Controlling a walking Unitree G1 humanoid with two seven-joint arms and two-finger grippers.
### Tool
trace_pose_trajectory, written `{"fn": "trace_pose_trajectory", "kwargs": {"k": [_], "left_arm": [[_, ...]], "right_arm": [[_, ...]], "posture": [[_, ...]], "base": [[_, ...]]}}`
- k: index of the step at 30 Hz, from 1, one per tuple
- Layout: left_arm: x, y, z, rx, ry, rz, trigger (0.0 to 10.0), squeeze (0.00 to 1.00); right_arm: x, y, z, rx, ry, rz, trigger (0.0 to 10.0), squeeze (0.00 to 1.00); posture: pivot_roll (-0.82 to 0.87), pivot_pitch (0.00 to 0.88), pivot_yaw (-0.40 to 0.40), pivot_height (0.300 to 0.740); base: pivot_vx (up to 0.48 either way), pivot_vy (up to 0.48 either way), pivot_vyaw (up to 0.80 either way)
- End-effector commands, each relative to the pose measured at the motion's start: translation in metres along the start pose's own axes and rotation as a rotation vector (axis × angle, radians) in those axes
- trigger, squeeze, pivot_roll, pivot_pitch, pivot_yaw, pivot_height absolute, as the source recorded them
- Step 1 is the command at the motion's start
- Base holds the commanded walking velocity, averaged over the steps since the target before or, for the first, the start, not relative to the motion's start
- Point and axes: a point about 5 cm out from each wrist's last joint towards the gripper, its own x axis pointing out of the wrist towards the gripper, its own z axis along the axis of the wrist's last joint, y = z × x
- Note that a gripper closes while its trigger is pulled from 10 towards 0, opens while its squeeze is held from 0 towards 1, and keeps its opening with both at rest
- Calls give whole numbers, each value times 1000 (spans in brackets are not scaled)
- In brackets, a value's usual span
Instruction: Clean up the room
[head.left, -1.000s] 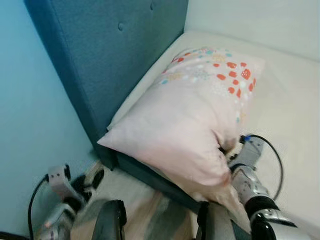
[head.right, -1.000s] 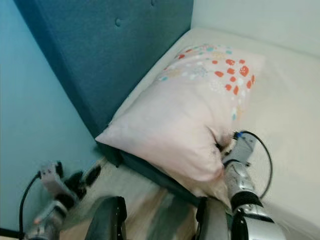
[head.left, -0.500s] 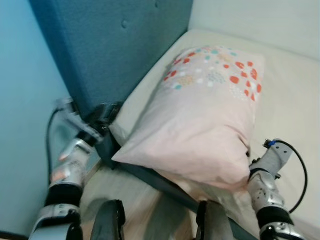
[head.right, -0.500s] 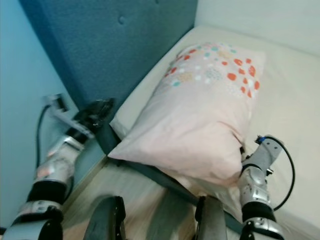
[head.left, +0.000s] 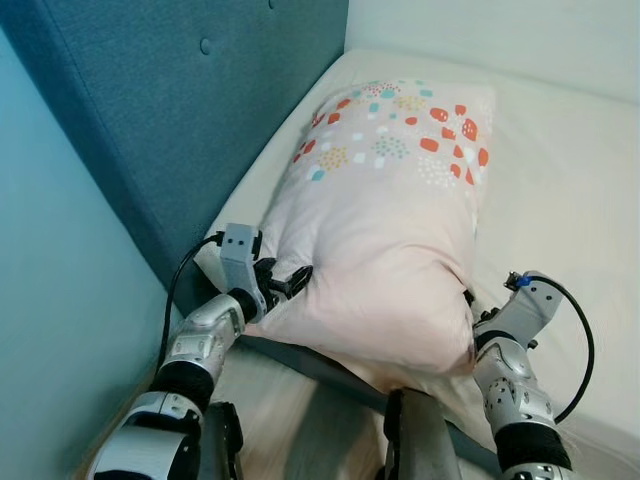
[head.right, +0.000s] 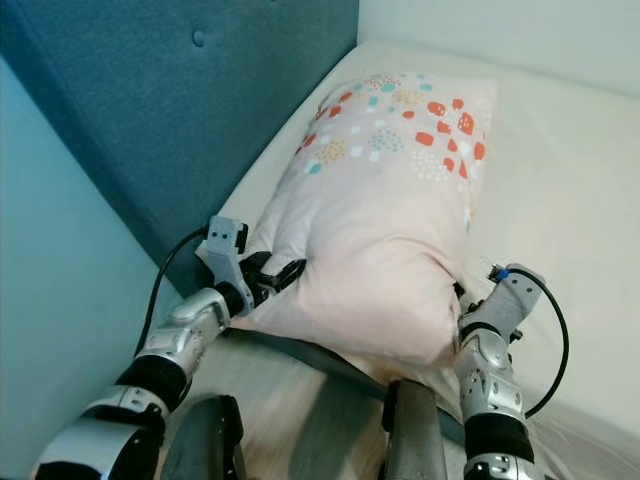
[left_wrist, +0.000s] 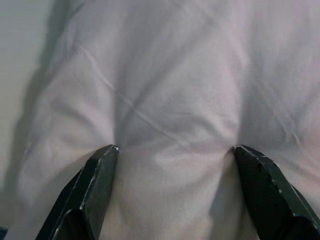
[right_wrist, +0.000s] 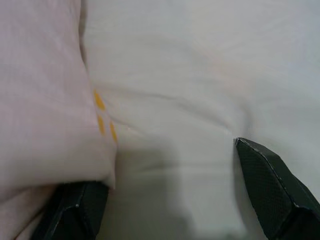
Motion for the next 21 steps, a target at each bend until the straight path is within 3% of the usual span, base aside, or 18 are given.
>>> {"fn": "trace_pose_trajectory", "kwargs": {"k": [1,3,7,8,10,15,21], "left_arm": [[-5,7,-14,2,55,70,10000,0],[-7,21,-2,40,9,180,10000,0],[-8,26,2,36,-13,204,10000,0],[-7,16,-6,-46,-15,116,10000,0],[-6,1,-14,-116,-17,4,10000,0],[-6,-38,-33,-89,4,-184,10000,0],[-2,-62,-42,-29,12,-190,10000,0]], "right_arm": [[-3,-7,-9,6,43,-26,10000,0],[-6,-7,-10,5,45,-23,10000,0],[-7,-7,-11,4,50,-22,10000,0],[-8,-6,-11,4,54,-19,10000,0],[-9,-5,-10,5,54,-17,10000,0],[-9,-5,-7,8,48,-16,10000,0],[-11,-5,-4,17,43,-16,10000,0]], "posture": [[45,298,9,535],[45,301,10,535],[45,301,10,535],[49,300,6,535],[47,300,6,535],[44,299,6,535],[37,301,3,535]], "base": [[0,0,0],[0,0,0],[0,0,0],[0,0,0],[0,0,0],[0,0,0],[0,0,0]]}}
